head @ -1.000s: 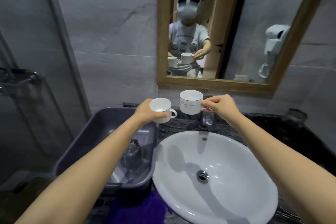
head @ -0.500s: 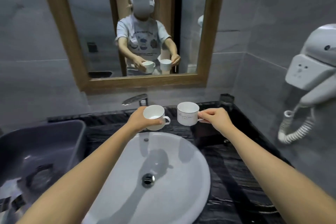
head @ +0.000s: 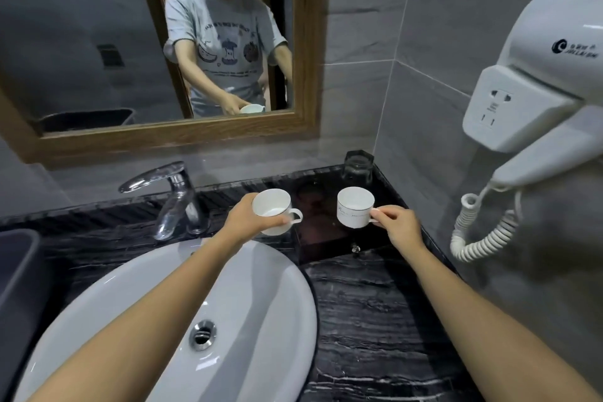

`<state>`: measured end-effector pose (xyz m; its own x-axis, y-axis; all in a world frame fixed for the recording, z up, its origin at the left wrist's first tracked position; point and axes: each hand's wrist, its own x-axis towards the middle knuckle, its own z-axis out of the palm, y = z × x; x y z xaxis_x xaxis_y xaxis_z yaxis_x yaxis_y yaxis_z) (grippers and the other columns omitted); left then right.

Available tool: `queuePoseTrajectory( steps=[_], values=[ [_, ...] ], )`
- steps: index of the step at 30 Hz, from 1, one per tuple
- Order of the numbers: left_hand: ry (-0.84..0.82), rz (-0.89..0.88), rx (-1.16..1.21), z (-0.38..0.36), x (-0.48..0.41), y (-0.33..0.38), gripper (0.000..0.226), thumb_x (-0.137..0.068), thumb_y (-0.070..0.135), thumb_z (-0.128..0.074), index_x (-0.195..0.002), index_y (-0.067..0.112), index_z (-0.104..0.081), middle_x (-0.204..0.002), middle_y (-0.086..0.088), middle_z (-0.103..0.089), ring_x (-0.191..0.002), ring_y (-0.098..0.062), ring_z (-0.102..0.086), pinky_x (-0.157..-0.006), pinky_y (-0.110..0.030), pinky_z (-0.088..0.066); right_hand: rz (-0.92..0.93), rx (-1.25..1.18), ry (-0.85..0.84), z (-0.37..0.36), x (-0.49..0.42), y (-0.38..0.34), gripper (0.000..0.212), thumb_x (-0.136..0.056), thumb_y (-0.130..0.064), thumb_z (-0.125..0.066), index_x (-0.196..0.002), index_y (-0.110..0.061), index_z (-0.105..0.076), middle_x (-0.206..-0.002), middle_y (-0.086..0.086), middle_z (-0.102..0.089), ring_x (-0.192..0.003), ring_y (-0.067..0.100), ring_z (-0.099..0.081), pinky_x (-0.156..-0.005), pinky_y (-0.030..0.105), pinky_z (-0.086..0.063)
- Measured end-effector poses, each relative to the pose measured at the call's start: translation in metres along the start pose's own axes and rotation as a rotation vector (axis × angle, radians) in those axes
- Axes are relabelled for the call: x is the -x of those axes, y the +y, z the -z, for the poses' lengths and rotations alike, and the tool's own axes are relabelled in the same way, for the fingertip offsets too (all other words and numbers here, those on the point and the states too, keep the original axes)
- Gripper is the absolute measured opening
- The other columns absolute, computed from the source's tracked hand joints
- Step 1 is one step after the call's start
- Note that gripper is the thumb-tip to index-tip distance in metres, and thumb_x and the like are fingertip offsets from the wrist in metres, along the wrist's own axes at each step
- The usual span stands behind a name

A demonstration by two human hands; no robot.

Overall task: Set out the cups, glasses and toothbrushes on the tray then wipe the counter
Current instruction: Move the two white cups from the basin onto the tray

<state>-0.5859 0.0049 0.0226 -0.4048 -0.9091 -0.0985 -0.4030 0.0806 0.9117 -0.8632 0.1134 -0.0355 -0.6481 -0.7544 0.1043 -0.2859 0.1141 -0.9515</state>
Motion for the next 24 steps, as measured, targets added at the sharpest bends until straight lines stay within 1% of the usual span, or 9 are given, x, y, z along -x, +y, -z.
queuePoseTrajectory(
  steps=[3, 5, 8, 10, 13, 15, 19, 22, 24],
  values=[
    [-0.027, 0.003, -0.017, -0.013, -0.008, 0.002, 0.050, -0.053, 0.039, -0.085, -0.092, 0.035, -0.054, -0.098, 0.014, -0.058, -0.098, -0.014, -0.056, -0.077, -0.026, -0.046, -0.004, 0.013, 0.011, 0.006, -0.005, 0.009, 0.013, -0.083, -0.002, -0.066, -0.090, 0.008, -0.071, -0.089, 0.015, -0.067, -0.078, 0.024, -0.063, -0.061, 0.007, -0.053],
    [-0.044, 0.006, -0.015, -0.018, -0.008, 0.003, 0.048, -0.049, 0.042, -0.082, -0.088, 0.037, -0.055, -0.096, 0.015, -0.058, -0.093, -0.010, -0.056, -0.069, -0.021, -0.045, 0.004, 0.048, 0.018, 0.006, -0.005, 0.012, 0.012, -0.083, -0.001, -0.066, -0.088, 0.009, -0.071, -0.088, 0.015, -0.066, -0.077, 0.023, -0.062, -0.058, 0.005, -0.051],
    [-0.071, 0.000, -0.007, -0.025, -0.012, 0.001, 0.043, -0.053, 0.036, -0.084, -0.082, 0.038, -0.053, -0.093, 0.017, -0.058, -0.088, -0.006, -0.056, -0.067, -0.019, -0.044, 0.012, 0.077, 0.037, 0.007, -0.005, 0.016, 0.010, -0.082, 0.000, -0.066, -0.085, 0.009, -0.071, -0.086, 0.015, -0.066, -0.077, 0.023, -0.061, -0.057, 0.004, -0.050],
    [-0.077, 0.003, -0.018, -0.028, -0.014, -0.001, 0.045, -0.057, 0.035, -0.086, -0.089, 0.035, -0.055, -0.096, 0.014, -0.059, -0.092, -0.008, -0.056, -0.066, -0.019, -0.044, 0.010, 0.103, 0.047, 0.005, -0.006, 0.018, 0.010, -0.082, -0.001, -0.067, -0.084, 0.007, -0.071, -0.084, 0.012, -0.065, -0.078, 0.023, -0.062, -0.062, 0.010, -0.053],
    [-0.079, 0.025, -0.018, -0.031, -0.017, -0.004, 0.055, -0.049, 0.042, -0.084, -0.096, 0.032, -0.056, -0.100, 0.012, -0.060, -0.095, -0.011, -0.057, -0.068, -0.022, -0.047, -0.019, 0.150, 0.067, 0.004, -0.011, 0.021, 0.010, -0.083, -0.006, -0.066, -0.082, 0.003, -0.070, -0.083, 0.009, -0.065, -0.082, 0.027, -0.066, -0.079, 0.035, -0.057],
    [-0.080, 0.034, -0.021, -0.032, -0.016, -0.005, 0.055, -0.046, 0.043, -0.083, -0.093, 0.033, -0.055, -0.098, 0.014, -0.058, -0.094, -0.011, -0.057, -0.075, -0.027, -0.050, -0.042, 0.173, 0.109, 0.002, -0.014, 0.023, 0.011, -0.085, -0.008, -0.064, -0.084, 0.002, -0.070, -0.085, 0.012, -0.068, -0.085, 0.030, -0.067, -0.084, 0.045, -0.054],
    [-0.072, 0.058, -0.039, -0.032, -0.017, -0.011, 0.079, -0.040, 0.049, -0.083, -0.111, 0.028, -0.053, -0.107, 0.010, -0.058, -0.100, -0.015, -0.058, -0.080, -0.033, -0.053, -0.112, 0.195, 0.218, -0.004, -0.019, 0.016, 0.016, -0.087, -0.007, -0.058, -0.095, 0.002, -0.069, -0.098, 0.020, -0.071, -0.094, 0.034, -0.065, -0.084, 0.036, -0.048],
    [-0.070, 0.066, -0.040, -0.031, -0.017, -0.013, 0.080, -0.046, 0.044, -0.086, -0.116, 0.024, -0.053, -0.111, 0.009, -0.057, -0.102, -0.014, -0.057, -0.079, -0.031, -0.053, -0.163, 0.204, 0.275, -0.007, -0.028, 0.012, 0.024, -0.089, -0.007, -0.056, -0.109, 0.002, -0.065, -0.109, 0.022, -0.068, -0.102, 0.035, -0.062, -0.085, 0.034, -0.046],
    [-0.072, 0.053, -0.039, -0.031, -0.017, -0.013, 0.077, -0.047, 0.042, -0.086, -0.114, 0.024, -0.054, -0.110, 0.009, -0.057, -0.100, -0.013, -0.057, -0.078, -0.031, -0.052, -0.197, 0.192, 0.313, -0.009, -0.031, 0.012, 0.032, -0.089, -0.008, -0.056, -0.120, 0.002, -0.058, -0.120, 0.023, -0.061, -0.110, 0.035, -0.059, -0.092, 0.036, -0.045]
  ],
)
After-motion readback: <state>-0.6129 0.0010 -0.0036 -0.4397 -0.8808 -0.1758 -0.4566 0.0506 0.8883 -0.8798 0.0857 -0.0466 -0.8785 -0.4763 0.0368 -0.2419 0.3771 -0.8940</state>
